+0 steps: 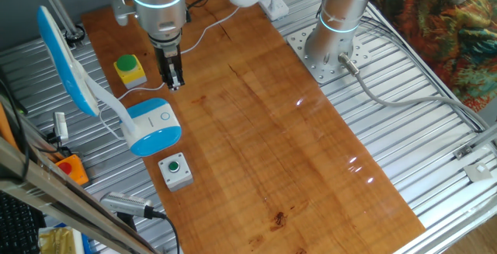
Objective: Turn off the desk lamp by pressing the button
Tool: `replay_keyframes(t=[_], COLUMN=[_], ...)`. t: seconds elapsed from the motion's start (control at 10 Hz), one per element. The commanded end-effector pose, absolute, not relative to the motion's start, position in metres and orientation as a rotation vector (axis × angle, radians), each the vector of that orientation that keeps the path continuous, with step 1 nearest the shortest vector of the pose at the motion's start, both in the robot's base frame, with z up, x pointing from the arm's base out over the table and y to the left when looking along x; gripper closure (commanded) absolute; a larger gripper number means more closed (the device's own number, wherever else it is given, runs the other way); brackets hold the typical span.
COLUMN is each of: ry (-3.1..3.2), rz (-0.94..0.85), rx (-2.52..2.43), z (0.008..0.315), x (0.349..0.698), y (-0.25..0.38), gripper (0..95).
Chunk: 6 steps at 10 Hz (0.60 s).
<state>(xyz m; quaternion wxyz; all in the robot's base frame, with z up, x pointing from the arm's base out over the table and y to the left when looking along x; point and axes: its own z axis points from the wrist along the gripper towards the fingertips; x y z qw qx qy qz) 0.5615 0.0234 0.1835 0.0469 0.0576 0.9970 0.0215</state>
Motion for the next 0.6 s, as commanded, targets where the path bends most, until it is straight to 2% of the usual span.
replay_keyframes(t=[0.1, 0.6], ry=[3.042, 3.045], rz=[0.063, 0.06], rx=[0.169, 0.168], z=[0.1838, 0.1838], x=[0.5607, 0.5607], y=[0.0231, 0.0231], gripper=[95.0, 95.0])
